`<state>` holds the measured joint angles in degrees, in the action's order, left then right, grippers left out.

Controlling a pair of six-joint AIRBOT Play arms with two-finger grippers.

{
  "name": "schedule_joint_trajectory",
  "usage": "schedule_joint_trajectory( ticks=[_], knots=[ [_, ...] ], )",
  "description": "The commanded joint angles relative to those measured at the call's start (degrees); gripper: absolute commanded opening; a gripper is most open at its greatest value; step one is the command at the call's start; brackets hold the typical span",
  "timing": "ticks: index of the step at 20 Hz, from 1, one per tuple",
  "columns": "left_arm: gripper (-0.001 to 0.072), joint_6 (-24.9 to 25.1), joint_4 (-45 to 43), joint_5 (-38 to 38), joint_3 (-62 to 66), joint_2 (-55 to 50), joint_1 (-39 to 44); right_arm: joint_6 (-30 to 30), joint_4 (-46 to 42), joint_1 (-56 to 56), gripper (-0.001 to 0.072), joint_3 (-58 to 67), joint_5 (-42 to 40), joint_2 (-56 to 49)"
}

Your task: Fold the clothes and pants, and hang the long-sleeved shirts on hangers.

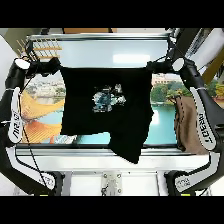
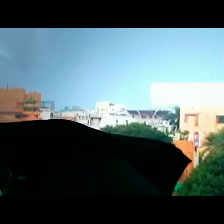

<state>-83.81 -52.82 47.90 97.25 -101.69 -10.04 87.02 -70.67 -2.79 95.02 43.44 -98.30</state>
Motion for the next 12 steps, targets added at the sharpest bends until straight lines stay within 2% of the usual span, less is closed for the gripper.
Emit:
schedule_joint_trajectory(
  ticks=[1,3,6,11,12],
  knots=[
    [0.0006,0.0,-3.1,1.0,-9.9,5.4,-1.0,0.1,-5.3,-0.8,0.0014,-5.4,8.3,3.2],
    [0.0007,0.3,-6.7,0.0,-19.7,9.2,-0.6,0.2,-5.2,-1.6,0.0014,-12.2,9.2,5.4],
    [0.0008,1.1,-7.1,-0.9,-30.2,11.5,-0.5,0.2,-5.2,-3.1,0.0015,-19.9,8.9,6.4],
    [0.0012,0.3,-7.0,-2.8,-36.7,11.5,-0.6,1.7,-4.2,-3.8,0.0032,-24.5,7.0,6.4],
    [0.0237,-0.5,-6.8,-2.6,-36.7,12.3,-0.6,3.5,-4.1,-3.7,0.0195,-24.4,7.1,6.7]
  ],
)
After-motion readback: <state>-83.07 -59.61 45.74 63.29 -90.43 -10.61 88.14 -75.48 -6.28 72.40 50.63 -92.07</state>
